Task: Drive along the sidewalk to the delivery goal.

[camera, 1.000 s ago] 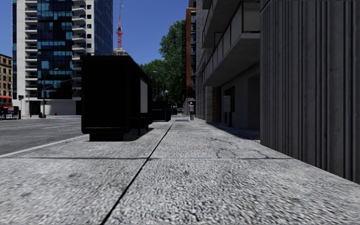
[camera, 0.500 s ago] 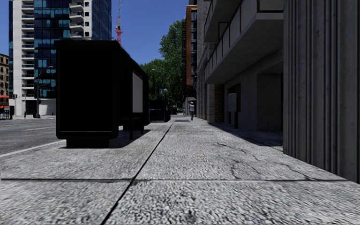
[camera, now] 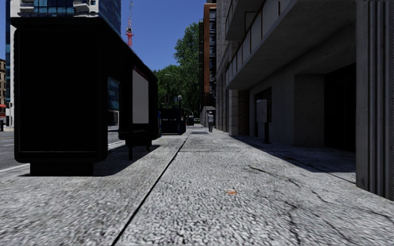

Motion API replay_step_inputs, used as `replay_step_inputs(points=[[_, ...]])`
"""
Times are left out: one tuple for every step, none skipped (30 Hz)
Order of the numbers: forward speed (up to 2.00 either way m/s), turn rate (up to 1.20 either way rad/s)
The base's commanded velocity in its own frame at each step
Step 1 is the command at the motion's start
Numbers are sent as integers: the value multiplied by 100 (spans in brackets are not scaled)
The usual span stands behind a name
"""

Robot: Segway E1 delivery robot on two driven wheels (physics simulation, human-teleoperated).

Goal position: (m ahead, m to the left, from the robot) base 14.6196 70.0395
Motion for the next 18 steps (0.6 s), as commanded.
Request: replay_step_inputs(points=[[200,0],[200,0],[200,0],[200,0],[200,0],[200,0],[200,0],[200,0],[200,0],[200,0],[200,0],[200,0],[200,0],[200,0],[200,0],[200,0],[200,0],[200,0]])
